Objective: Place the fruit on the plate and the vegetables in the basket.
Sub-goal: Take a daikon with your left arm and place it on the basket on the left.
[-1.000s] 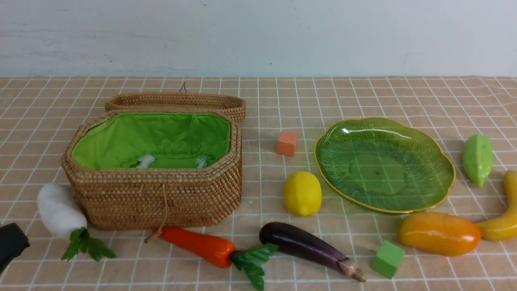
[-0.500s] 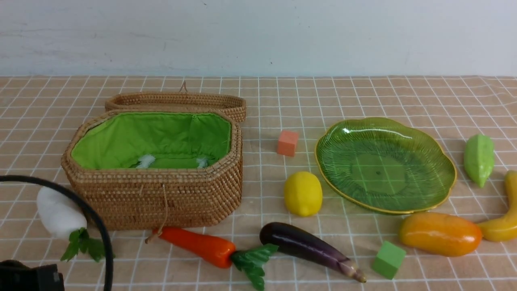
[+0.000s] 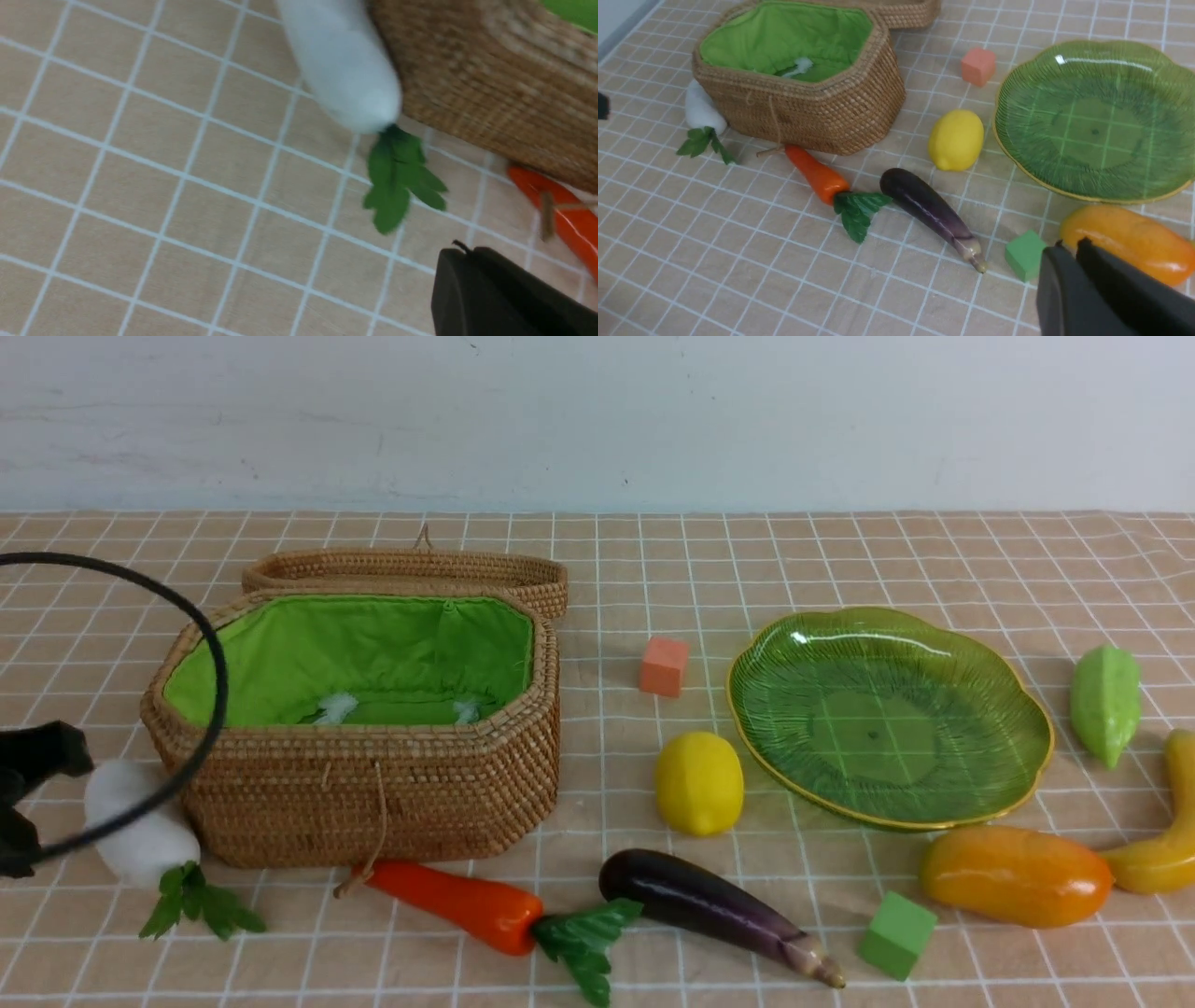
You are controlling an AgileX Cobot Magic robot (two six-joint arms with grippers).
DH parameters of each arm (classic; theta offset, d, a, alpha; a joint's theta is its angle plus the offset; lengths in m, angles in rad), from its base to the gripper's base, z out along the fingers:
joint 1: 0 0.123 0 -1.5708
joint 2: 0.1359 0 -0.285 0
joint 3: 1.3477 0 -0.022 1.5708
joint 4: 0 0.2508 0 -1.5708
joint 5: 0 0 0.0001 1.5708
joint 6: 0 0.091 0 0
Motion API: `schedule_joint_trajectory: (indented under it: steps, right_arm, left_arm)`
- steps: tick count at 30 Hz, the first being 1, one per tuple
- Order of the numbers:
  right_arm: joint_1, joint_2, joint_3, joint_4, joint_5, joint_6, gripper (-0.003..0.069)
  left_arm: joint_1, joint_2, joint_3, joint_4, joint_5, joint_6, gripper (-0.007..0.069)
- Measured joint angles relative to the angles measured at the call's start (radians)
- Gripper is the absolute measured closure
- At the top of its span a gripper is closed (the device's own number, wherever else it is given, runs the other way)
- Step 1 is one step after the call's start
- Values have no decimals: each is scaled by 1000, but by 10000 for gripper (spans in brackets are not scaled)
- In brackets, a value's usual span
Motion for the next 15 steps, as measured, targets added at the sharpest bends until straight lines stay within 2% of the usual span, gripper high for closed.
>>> schedule_joint_trajectory:
  steps: [2,8,12,13,14,15]
  right_arm:
    - [46,1,-7,-7,3,-28,608]
    - [78,2,-7,-38,2,-46,606]
    - [79,2,-7,-63,2,-49,606]
    - [79,2,-7,-63,2,-49,606]
    - [79,2,-7,-63,2,-49,604]
    - [79,2,-7,-63,2,-49,604]
  left_arm:
    - [85,69,-7,-61,-38,33,638]
    - [112,173,-8,-111,-191,52,614]
    - [112,276,-8,-118,-315,69,470]
    - [112,281,-8,-118,-315,69,460]
    - [112,329,-8,-124,-358,71,375]
    - [112,342,-8,-126,-363,71,353]
